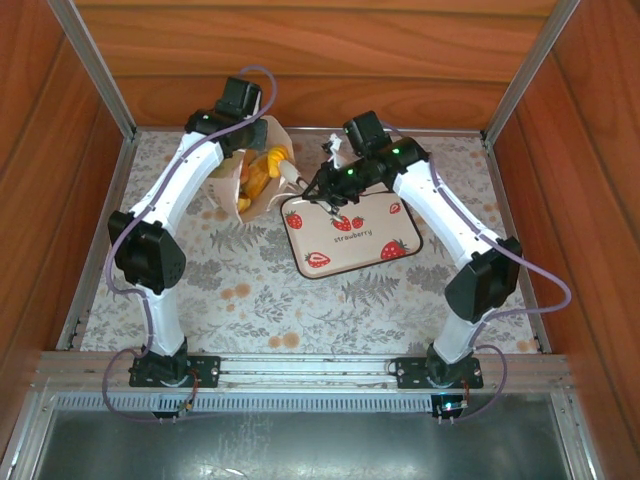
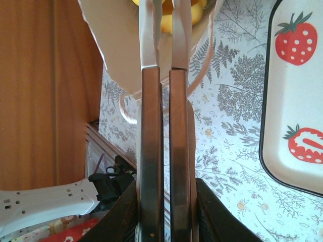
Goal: Take the fake bread out of the paper bag
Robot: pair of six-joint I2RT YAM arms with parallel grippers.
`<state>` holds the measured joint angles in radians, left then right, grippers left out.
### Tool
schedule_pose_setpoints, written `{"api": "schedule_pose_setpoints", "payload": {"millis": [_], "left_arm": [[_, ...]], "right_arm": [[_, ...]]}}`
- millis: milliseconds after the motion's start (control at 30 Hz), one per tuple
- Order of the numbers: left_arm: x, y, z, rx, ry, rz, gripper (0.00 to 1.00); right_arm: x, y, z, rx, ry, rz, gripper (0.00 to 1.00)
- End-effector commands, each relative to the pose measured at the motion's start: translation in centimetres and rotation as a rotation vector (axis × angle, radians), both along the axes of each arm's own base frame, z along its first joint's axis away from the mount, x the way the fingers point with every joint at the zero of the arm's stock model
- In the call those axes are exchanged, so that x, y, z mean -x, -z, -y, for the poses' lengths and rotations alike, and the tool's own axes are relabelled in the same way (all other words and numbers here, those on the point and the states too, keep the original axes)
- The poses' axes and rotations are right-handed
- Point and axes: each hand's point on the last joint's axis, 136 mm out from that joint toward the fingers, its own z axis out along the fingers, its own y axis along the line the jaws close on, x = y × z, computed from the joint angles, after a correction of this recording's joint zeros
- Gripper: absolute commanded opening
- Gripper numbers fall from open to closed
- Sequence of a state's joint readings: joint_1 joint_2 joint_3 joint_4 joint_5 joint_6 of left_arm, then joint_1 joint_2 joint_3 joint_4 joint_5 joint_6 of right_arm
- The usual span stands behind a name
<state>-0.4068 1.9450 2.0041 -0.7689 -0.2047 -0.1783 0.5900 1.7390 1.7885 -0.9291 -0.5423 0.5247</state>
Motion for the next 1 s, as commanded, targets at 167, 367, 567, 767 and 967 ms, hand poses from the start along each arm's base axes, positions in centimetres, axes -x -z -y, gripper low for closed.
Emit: {"api": "schedule_pose_setpoints", "payload": {"millis": [167,367,567,767,967], "left_arm": [[-0.3,-0.1,0.6,0.010,0.018,0.008,0.00],[-0.3,-0.1,0.4,0.004,0.009,0.009,0.00],[-0.2,0.0,0.0,-0.008,-0.006,0.012,0.00],[0.0,0.2,0.0,-0.014,0.003,0.004,0.00],[0.4,-0.1,0.1,-0.012,0.021,0.006,0.00]], "right_arm": [[0.4,-4.3,-0.3,-0.085,-0.030,0.147,0.11],[1.5,-7.0,0.9,-0.098,-0.021,0.215,0.11],[2.7,-10.0,3.6,-0.059,0.027,0.317,0.10],[3.2,-10.4,7.3,0.045,0.132,0.358,0.11],[4.1,-6.0,11.1,0.164,0.220,0.233,0.11]]}}
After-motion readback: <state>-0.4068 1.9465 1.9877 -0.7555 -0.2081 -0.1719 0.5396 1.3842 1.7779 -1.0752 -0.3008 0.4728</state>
